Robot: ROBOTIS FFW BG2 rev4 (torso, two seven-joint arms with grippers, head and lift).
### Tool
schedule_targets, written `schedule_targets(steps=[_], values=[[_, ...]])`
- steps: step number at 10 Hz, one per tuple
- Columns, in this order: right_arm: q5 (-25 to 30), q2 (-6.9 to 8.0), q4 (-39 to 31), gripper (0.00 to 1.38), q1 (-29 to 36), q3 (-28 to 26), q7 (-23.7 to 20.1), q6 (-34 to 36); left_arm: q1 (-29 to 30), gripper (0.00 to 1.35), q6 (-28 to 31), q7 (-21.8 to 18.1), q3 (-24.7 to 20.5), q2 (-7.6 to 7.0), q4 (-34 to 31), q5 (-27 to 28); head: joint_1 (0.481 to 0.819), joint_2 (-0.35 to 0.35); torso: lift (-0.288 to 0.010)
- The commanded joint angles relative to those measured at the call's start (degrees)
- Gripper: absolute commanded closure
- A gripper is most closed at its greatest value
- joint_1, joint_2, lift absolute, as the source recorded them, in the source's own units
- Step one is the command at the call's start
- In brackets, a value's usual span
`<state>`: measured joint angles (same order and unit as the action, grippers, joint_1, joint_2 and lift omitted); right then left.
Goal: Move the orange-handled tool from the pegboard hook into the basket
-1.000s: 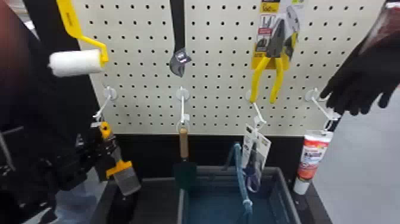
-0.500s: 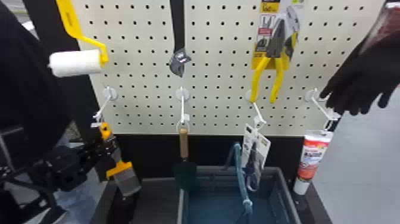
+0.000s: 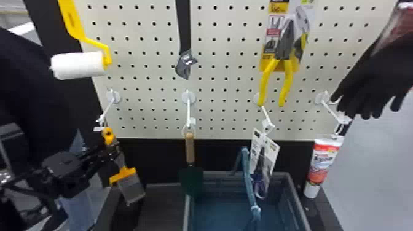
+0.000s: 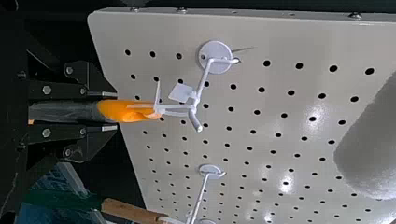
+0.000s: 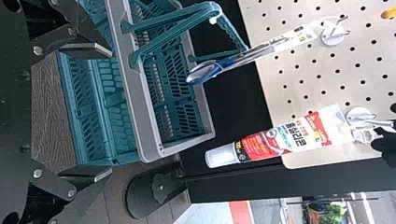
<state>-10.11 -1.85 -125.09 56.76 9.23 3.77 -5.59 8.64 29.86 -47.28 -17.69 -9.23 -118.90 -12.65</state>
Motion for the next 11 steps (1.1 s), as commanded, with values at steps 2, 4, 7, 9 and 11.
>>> schedule_targets(steps=[2, 4, 7, 9, 11], values=[[0.00, 0.00, 0.00, 0.40, 0.00, 0.00, 0.01, 0.05, 0.00, 1.00, 0.02, 0.00, -0.07, 0.00, 0.00, -0.01, 0.549, 0.000, -0.100], [-0.09, 0.00, 0.00, 0.40, 0.00, 0.00, -0.07, 0.05, 0.13, 1.00, 0.02, 0.00, -0.07, 0.00, 0.00, -0.01, 0.549, 0.000, -0.100], [-0.09, 0.00, 0.14, 0.40, 0.00, 0.00, 0.01, 0.23, 0.13, 1.00, 0.11, 0.08, 0.37, 0.09, 0.00, -0.54, 0.549, 0.000, -0.100], [-0.09, 0.00, 0.14, 0.40, 0.00, 0.00, -0.07, 0.23, 0.00, 1.00, 0.11, 0.17, 0.46, 0.53, -0.14, -0.98, 0.549, 0.000, -0.100], [-0.09, 0.00, 0.14, 0.40, 0.00, 0.00, -0.07, 0.23, 0.00, 1.00, 0.02, 0.17, 0.55, 0.35, -0.28, -1.33, 0.549, 0.000, -0.100]])
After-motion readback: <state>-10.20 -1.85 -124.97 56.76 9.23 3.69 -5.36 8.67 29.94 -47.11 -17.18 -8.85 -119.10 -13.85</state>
